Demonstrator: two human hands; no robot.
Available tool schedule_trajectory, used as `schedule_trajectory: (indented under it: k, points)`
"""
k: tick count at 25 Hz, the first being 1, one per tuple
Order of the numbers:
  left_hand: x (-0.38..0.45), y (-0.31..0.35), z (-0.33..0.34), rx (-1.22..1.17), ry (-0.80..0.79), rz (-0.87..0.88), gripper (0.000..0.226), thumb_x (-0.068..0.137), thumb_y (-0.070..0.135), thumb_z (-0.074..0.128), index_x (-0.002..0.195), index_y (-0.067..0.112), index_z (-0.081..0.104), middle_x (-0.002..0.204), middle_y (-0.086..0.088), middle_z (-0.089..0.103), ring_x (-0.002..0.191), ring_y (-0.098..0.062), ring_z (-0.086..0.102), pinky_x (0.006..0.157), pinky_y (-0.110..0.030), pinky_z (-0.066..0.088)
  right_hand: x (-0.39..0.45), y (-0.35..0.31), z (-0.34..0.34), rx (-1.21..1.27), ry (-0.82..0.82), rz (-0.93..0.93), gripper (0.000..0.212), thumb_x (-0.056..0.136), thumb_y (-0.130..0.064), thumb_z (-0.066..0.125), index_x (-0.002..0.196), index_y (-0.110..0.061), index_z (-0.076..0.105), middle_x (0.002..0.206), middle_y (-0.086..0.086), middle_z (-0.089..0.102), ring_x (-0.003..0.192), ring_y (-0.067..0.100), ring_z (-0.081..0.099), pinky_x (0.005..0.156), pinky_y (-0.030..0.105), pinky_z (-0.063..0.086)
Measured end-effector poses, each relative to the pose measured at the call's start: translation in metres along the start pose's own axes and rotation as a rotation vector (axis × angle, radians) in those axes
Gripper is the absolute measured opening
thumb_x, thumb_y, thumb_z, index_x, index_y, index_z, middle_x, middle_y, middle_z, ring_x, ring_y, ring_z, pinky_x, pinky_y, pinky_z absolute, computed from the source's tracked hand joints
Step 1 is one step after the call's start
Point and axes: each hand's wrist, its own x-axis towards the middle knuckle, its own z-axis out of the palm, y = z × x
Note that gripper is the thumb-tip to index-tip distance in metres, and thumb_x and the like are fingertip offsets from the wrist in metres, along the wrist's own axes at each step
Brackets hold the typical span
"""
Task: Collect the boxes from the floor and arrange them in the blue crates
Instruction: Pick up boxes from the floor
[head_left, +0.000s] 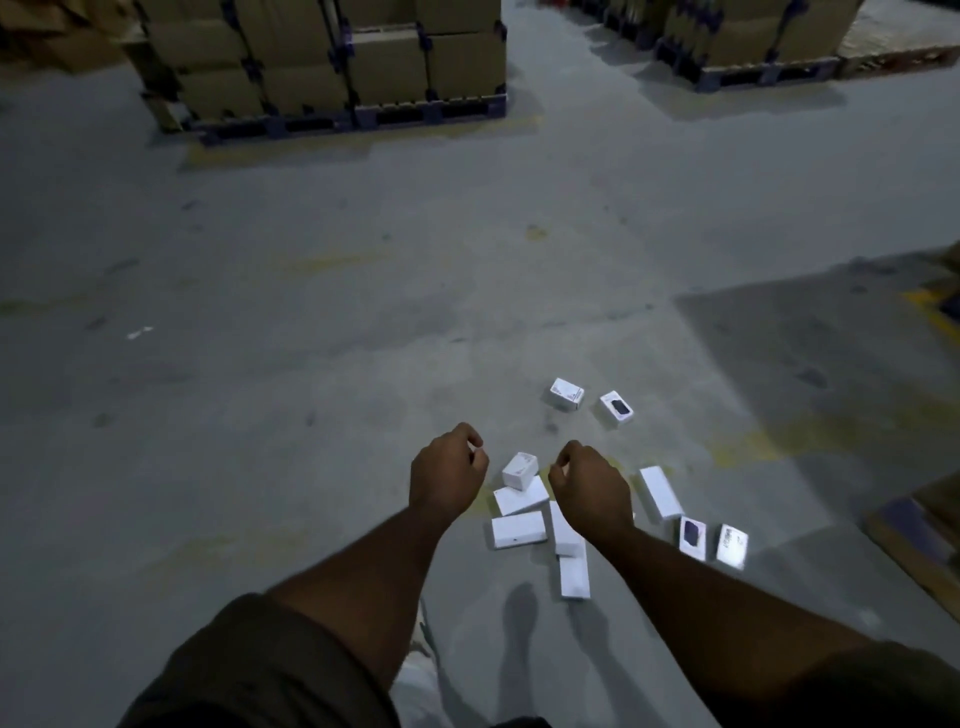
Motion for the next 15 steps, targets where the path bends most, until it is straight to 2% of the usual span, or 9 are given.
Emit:
schedule_trajectory:
  k: [4, 8, 15]
  points:
    - [0.075, -0.044, -0.017, -0.015, -0.050, 0.036, 0.015, 0.091, 0.026, 0.056, 0.101, 0.024, 0.067, 0.095, 0.002, 0.074, 0.087, -0.022, 0.068, 0.073, -0.032, 0.052, 0.055, -0.047, 0.032, -0.023, -0.003, 0.090, 0.017, 0.095, -0.033, 0.049, 0.098, -0.018, 0.056, 0.098, 0.005, 0.064, 0.087, 0.026, 0.064, 0.078, 0.038, 0.053]
    - [0.157, -0.080, -0.049, 0.024, -0.115, 0.096, 0.013, 0.092, 0.025, 0.057, 0.100, 0.023, 0.067, 0.095, 0.002, 0.074, 0.084, -0.021, 0.068, 0.073, -0.033, 0.055, 0.106, -0.102, 0.047, 0.025, 0.027, 0.200, 0.019, 0.095, -0.033, 0.049, 0.100, -0.016, 0.057, 0.100, 0.006, 0.063, 0.092, 0.027, 0.063, 0.079, 0.036, 0.051]
    - [0.283, -0.069, -0.043, 0.032, -0.209, 0.202, 0.014, 0.092, 0.026, 0.055, 0.099, 0.023, 0.066, 0.093, 0.003, 0.074, 0.084, -0.020, 0.068, 0.073, -0.032, 0.054, 0.206, -0.131, 0.054, 0.052, 0.092, 0.320, 0.018, 0.096, -0.031, 0.048, 0.099, -0.016, 0.058, 0.099, 0.005, 0.062, 0.090, 0.025, 0.063, 0.076, 0.033, 0.048]
